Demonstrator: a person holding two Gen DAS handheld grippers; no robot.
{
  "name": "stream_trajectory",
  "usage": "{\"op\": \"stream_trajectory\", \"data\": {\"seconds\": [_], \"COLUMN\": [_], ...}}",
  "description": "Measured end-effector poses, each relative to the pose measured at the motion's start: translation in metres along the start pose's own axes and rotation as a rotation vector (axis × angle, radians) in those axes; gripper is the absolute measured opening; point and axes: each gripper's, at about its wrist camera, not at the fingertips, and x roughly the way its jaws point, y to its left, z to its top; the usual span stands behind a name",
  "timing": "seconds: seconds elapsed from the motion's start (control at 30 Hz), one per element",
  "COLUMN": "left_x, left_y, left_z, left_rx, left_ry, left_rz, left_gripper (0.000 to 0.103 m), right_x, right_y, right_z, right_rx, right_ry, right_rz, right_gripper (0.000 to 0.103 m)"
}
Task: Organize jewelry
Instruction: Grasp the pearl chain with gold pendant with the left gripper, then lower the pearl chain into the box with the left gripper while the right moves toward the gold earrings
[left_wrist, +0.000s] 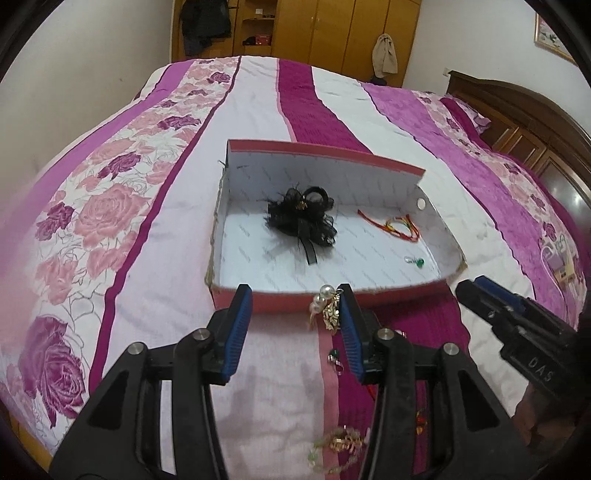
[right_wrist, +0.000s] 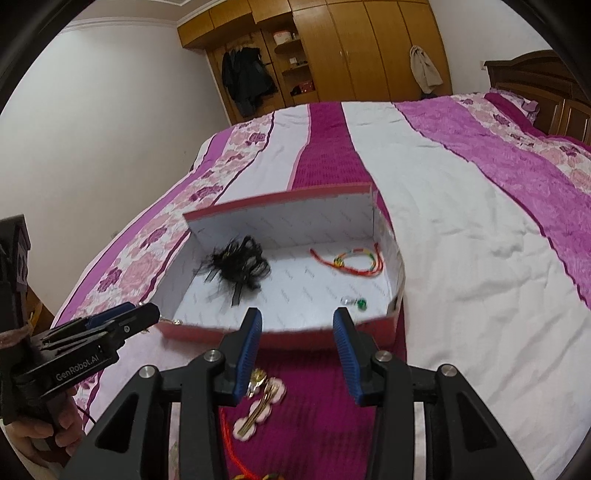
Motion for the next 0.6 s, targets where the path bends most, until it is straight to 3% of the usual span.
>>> {"op": "stream_trajectory", "data": {"seconds": [0.27, 0.6], "left_x": [-0.002, 0.018], "left_y": [0.006, 0.014], "left_z": [-0.01, 0.013], "left_rx": [-0.008, -0.017], "left_ry": [0.008, -0.037], "left_rz": [-0.008, -0.034], "left_gripper": [0.039, 0.039], "right_x": [0.005, 0.01], "right_y": [0.004, 0.002], "right_z": [-0.026, -0.037], "right_rx": [0.015, 0.034], "right_ry": [0.076, 0.11], "right_rz": [0.01, 0.006], "right_gripper": [0.044, 0.044]}}
